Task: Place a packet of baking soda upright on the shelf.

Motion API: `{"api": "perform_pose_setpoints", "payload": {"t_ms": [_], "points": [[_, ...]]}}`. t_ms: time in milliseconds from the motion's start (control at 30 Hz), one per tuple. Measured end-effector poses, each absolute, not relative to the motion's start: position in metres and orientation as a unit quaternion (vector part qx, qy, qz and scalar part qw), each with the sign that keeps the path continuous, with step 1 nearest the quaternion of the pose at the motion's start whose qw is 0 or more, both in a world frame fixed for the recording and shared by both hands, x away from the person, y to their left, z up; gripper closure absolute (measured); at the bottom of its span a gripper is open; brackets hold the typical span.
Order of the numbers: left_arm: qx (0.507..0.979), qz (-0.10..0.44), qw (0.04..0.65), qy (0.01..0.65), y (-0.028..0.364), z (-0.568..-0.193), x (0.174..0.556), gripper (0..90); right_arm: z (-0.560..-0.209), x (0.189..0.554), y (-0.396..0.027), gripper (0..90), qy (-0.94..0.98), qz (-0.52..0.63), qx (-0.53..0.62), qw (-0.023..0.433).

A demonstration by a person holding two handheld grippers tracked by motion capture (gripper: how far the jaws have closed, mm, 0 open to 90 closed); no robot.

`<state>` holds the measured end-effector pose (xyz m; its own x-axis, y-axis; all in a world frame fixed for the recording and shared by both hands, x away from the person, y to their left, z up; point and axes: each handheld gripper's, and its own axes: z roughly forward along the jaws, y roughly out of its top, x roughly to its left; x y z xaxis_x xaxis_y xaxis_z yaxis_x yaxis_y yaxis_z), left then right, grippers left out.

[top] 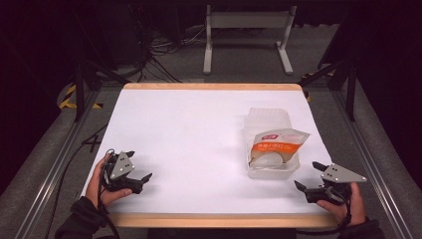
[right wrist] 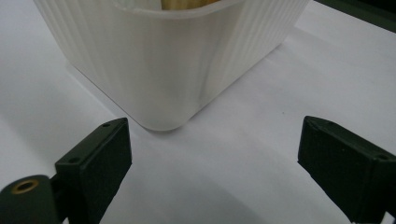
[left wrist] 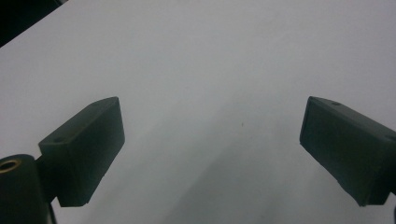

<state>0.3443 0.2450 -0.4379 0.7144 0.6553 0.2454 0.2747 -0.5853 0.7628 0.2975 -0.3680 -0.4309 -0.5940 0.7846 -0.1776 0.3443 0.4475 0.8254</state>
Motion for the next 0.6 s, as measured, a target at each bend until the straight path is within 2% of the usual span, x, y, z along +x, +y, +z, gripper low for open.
{"api": "perform_pose_setpoints", "payload": {"t_ms": [600], "points": [[0.823,0.249,0.396,0.324,0.281,-0.449,0.326,7.5,-0.432,0.298,-0.367,10.5,0.805,0.387,0.351,0.281]]}}
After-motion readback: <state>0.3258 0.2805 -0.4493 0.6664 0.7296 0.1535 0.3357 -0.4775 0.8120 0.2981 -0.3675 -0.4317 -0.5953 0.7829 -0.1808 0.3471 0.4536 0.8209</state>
